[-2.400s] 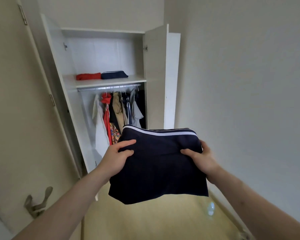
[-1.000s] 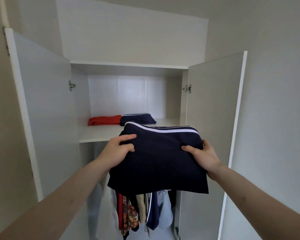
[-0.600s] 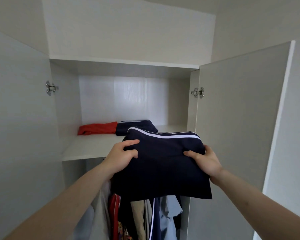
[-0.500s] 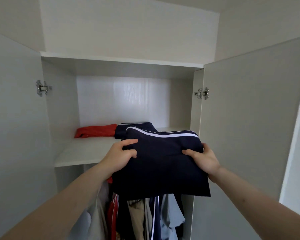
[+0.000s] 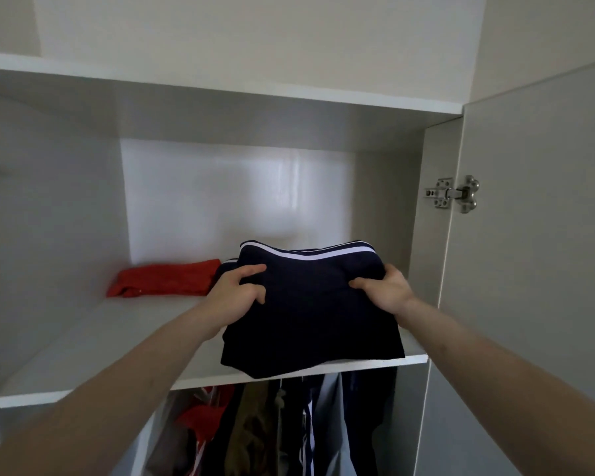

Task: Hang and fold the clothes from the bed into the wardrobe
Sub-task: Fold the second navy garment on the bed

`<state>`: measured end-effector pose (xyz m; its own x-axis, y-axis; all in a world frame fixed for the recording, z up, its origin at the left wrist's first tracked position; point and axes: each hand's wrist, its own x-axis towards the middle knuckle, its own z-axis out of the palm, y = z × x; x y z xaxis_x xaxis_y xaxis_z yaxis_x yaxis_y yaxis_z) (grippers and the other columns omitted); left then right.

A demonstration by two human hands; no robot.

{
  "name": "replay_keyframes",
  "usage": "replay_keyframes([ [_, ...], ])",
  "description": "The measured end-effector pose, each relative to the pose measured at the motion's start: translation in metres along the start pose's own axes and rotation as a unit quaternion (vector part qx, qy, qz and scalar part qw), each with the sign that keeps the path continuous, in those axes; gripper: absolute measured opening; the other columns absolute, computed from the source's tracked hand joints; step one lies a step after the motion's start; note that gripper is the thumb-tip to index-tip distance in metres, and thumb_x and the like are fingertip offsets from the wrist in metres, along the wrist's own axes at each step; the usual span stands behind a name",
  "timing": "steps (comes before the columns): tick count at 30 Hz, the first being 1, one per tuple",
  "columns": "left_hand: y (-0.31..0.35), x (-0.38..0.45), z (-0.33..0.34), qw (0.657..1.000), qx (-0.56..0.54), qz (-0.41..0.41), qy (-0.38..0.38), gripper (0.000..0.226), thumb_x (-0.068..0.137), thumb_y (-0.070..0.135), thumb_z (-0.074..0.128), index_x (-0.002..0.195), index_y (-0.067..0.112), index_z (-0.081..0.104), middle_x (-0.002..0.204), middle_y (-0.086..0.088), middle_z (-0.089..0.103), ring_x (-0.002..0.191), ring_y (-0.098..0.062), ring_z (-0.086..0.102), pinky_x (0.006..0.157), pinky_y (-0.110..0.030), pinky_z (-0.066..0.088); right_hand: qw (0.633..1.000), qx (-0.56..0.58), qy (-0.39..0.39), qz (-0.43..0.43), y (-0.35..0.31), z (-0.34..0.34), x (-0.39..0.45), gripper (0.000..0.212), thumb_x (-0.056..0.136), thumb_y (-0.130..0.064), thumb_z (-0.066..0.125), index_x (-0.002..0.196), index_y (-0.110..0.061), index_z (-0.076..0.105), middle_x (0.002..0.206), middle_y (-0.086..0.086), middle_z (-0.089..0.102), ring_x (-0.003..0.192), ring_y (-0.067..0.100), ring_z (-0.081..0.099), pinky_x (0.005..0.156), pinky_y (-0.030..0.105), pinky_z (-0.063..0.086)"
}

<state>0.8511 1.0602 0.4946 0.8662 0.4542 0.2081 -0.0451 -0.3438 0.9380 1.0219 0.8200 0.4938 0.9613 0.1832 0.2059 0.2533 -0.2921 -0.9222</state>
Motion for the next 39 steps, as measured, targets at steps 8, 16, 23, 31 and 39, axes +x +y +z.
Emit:
replay_keyframes([
  [8, -0.012, 0.113, 0.035, 0.998, -0.001, 0.006, -0.068, 0.081, 0.062, 0.013, 0.063, 0.14, 0.031, 0.059, 0.129, -0.002, 0.064, 0.109, -0.012, 0.063, 0.08, -0.023, 0.05, 0.991, -0.118, 0.012, 0.061, 0.007, 0.011, 0.098, 0.072, 0.085, -0.025, 0.078, 0.143, -0.004, 0.04, 0.138, 0.016, 0.057, 0.125, 0.034, 0.059, 0.102, 0.04, 0.05],
  [16, -0.026, 0.209, 0.087, 0.992, -0.006, 0.009, -0.128, 0.087, 0.061, 0.011, 0.064, 0.145, 0.034, 0.054, 0.106, 0.007, 0.066, 0.077, 0.003, 0.066, 0.055, -0.008, 0.047, 0.971, -0.204, 0.027, 0.12, 0.021, 0.016, 0.181, 0.068, 0.091, -0.019, 0.064, 0.148, 0.005, 0.037, 0.142, 0.023, 0.055, 0.127, 0.038, 0.058, 0.104, 0.042, 0.052],
  [23, -0.035, 0.28, 0.14, 0.991, -0.02, 0.014, -0.131, 0.082, 0.078, -0.003, 0.057, 0.152, 0.03, 0.045, 0.102, 0.006, 0.064, 0.081, -0.011, 0.067, 0.056, -0.016, 0.052, 0.966, -0.228, 0.093, 0.084, 0.035, 0.024, 0.239, 0.046, 0.103, -0.021, 0.056, 0.146, -0.009, 0.046, 0.143, 0.019, 0.053, 0.128, 0.034, 0.055, 0.102, 0.035, 0.047],
  [31, -0.05, 0.336, 0.208, 0.994, -0.034, -0.006, -0.103, 0.076, 0.082, 0.002, 0.054, 0.149, 0.037, 0.047, 0.137, -0.009, 0.056, 0.104, -0.027, 0.066, 0.08, -0.03, 0.057, 0.953, -0.295, 0.055, 0.038, 0.092, 0.061, 0.196, 0.059, 0.101, -0.03, 0.054, 0.156, -0.022, 0.036, 0.159, 0.01, 0.033, 0.145, 0.035, 0.031, 0.119, 0.043, 0.032],
  [39, -0.051, 0.369, 0.246, 0.981, 0.017, -0.018, -0.192, 0.084, 0.08, 0.005, 0.066, 0.155, 0.031, 0.04, 0.149, -0.009, 0.048, 0.115, -0.023, 0.055, 0.077, -0.026, 0.048, 0.961, -0.268, 0.031, 0.064, 0.14, 0.068, 0.192, 0.062, 0.105, -0.052, 0.042, 0.162, -0.035, 0.026, 0.171, 0.0, 0.017, 0.154, 0.03, 0.024, 0.124, 0.041, 0.026],
])
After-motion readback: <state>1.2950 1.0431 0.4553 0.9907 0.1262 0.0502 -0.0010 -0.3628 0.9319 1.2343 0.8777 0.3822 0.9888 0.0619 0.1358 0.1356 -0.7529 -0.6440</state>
